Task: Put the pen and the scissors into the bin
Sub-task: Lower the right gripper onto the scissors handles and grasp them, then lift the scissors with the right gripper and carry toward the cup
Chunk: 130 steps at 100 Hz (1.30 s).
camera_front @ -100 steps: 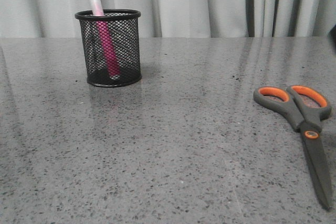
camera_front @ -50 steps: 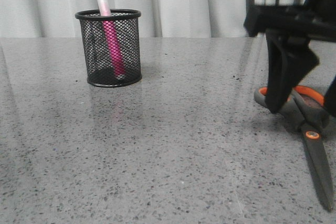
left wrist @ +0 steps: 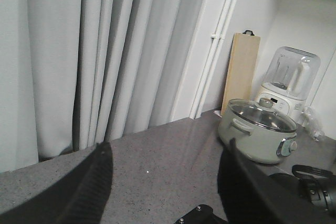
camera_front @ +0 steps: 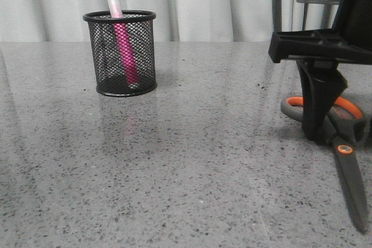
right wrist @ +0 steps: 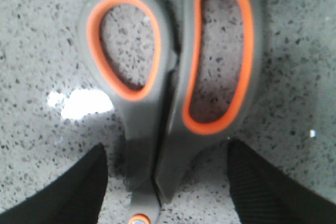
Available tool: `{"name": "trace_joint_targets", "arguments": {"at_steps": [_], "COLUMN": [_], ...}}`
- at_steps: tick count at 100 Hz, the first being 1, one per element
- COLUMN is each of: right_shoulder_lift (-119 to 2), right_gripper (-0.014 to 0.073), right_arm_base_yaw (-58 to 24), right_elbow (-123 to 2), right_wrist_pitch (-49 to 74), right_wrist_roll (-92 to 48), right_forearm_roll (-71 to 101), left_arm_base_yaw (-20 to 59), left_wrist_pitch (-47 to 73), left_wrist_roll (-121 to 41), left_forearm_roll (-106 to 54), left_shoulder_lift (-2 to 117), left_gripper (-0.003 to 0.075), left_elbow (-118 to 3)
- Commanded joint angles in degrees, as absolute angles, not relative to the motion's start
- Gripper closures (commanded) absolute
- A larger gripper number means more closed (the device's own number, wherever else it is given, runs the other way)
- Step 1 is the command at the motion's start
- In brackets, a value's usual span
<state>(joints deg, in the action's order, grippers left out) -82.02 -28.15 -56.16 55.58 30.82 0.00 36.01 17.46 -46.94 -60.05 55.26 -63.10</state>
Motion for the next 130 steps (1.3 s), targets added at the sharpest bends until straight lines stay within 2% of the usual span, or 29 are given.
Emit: {"name": "trace_joint_targets", "arguments": {"at_steps": [1,12,24,31,32,34,48,59,78,88,105,130], "right_shoulder_lift": [-82.96,-85.16,-86.85,-87.32,-87.44,-87.44,-87.44,-86.38,-84.84,-84.97,-86.27,-93.87], "right_gripper": [0.0160,0.0260,0.0477,0.0618,0.0659,0.0669,0.0666,0.0666,0.0663,0.0663,0.0664,0.0670], "right_arm_base_yaw": [-28.16,-28.16,-28.16,-28.16,-28.16,-28.16,-28.16,-28.31,-30.78,-32.60,-35.58,-36.37], "right_elbow": [-57.06,-57.06,-57.06,-57.06,-57.06,-57.06,-58.91,-64.91,-79.23,-84.14,-84.62,-84.52], "right_wrist_pitch": [53.83,53.94,54.06,53.79,53.52,53.26,51.60,48.62,36.10,25.25,3.28,-3.51], "right_wrist_roll": [31.61,31.75,31.75,31.64,31.53,31.53,30.78,27.93,20.77,17.85,10.78,10.34], "right_forearm_roll": [2.06,2.67,2.71,2.71,2.71,2.71,-0.90,-1.69,-1.73,-1.83,-1.83,-2.87], "left_arm_base_yaw": [36.47,36.47,36.47,36.47,36.47,36.47,36.47,36.47,36.47,36.47,36.47,36.47], "left_wrist_pitch": [15.51,15.87,16.10,16.31,16.31,16.31,16.40,16.40,16.67,16.42,15.56,15.82], "left_wrist_roll": [-46.86,-46.86,-46.86,-46.86,-46.86,-46.86,-46.86,-46.86,-46.86,-46.86,-46.86,-46.86], "left_forearm_roll": [-61.01,-61.01,-61.01,-61.01,-61.01,-61.01,-61.01,-61.01,-61.01,-61.01,-59.28,-55.30], "left_shoulder_lift": [54.49,54.49,54.49,54.49,54.49,54.49,54.49,54.49,53.47,52.20,49.51,46.27], "left_gripper": [0.0311,0.0311,0.0311,0.0311,0.0311,0.0311,0.0311,0.0311,0.0311,0.0311,0.0311,0.0311], "left_elbow": [-64.98,-64.98,-64.98,-64.98,-64.98,-64.98,-64.98,-64.98,-64.98,-64.98,-64.98,-64.98]}}
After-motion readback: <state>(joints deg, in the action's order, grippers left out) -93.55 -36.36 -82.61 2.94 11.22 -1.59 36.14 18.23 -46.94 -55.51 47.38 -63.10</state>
